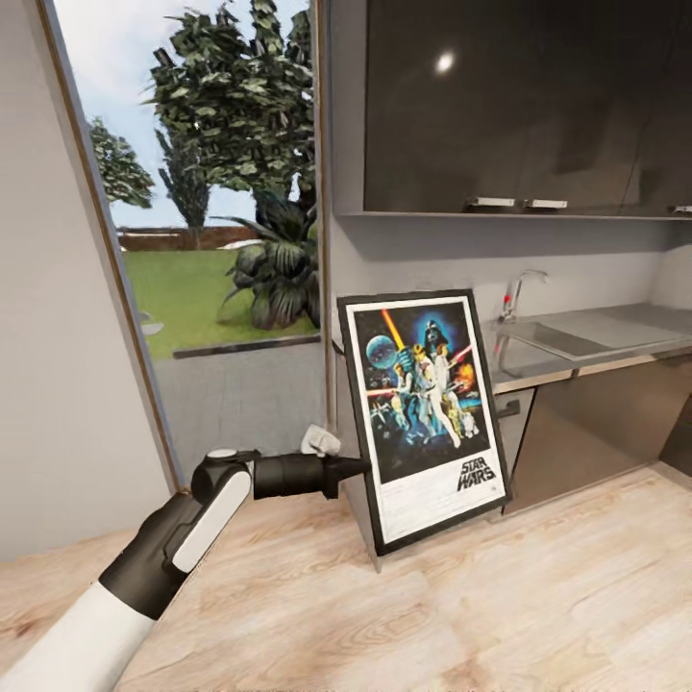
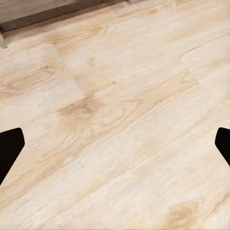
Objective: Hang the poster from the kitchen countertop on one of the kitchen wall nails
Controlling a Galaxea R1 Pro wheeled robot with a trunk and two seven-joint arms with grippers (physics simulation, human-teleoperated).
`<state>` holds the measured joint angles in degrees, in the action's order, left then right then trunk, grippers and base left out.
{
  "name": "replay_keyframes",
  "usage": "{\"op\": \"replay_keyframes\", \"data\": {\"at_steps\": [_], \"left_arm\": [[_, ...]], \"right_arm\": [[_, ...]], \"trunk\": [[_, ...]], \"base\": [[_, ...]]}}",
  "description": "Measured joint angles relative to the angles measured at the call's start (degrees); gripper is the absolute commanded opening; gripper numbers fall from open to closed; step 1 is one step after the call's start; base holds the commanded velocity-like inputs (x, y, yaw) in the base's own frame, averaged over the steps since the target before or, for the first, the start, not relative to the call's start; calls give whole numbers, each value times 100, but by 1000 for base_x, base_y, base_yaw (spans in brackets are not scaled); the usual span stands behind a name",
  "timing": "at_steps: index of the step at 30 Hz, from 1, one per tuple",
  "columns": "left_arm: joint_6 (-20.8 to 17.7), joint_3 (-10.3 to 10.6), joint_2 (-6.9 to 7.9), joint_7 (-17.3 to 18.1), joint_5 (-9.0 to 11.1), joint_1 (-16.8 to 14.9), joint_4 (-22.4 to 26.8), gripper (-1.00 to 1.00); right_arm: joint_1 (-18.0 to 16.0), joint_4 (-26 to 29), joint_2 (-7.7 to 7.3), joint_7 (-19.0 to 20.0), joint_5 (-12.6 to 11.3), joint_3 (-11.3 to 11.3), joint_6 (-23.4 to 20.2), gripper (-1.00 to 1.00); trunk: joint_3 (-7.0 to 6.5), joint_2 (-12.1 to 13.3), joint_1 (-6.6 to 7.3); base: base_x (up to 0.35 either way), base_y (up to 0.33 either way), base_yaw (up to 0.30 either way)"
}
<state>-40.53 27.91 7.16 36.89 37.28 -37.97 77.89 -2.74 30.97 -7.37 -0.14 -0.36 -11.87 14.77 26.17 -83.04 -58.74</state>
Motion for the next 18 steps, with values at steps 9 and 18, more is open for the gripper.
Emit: {"op": "replay_keyframes", "data": {"at_steps": [9,18], "left_arm": [[877,67,589,340,-36,595,-119,-100],[1250,93,724,732,-44,771,-579,-100]], "right_arm": [[466,1980,-46,1072,-20,-168,-68,100],[959,3847,-38,1712,-22,-387,-1224,100]], "trunk": [[1,-1,1],[1,0,1]], "base": [[-6,0,0],[0,0,0]]}}
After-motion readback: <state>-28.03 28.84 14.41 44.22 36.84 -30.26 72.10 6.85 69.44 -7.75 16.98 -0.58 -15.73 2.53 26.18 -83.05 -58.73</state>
